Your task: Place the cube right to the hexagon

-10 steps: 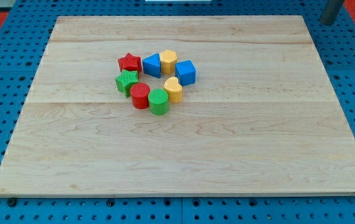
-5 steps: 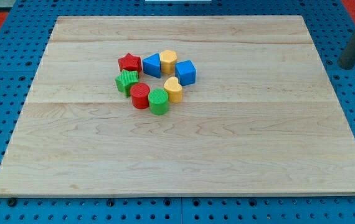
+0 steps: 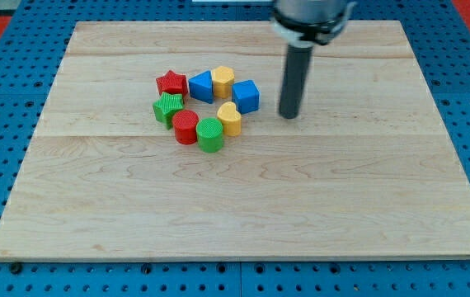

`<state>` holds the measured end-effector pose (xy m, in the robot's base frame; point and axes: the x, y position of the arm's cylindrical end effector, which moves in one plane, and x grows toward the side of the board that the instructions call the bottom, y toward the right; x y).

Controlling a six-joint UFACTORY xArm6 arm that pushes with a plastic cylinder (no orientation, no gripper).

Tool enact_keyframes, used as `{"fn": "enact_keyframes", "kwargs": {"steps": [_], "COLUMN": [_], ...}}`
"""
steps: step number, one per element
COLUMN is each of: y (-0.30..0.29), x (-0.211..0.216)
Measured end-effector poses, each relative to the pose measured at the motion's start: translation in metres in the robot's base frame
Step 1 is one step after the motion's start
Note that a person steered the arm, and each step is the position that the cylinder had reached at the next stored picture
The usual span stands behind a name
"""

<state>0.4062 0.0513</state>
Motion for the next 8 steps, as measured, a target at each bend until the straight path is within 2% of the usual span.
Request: {"fn": "enact_keyframes", "kwargs": {"steps": [1,2,5,8], "y": [-0.044,-0.046,-0.025,-0.011], "x": [-0.002,-0.027,-0.022,-0.056]}}
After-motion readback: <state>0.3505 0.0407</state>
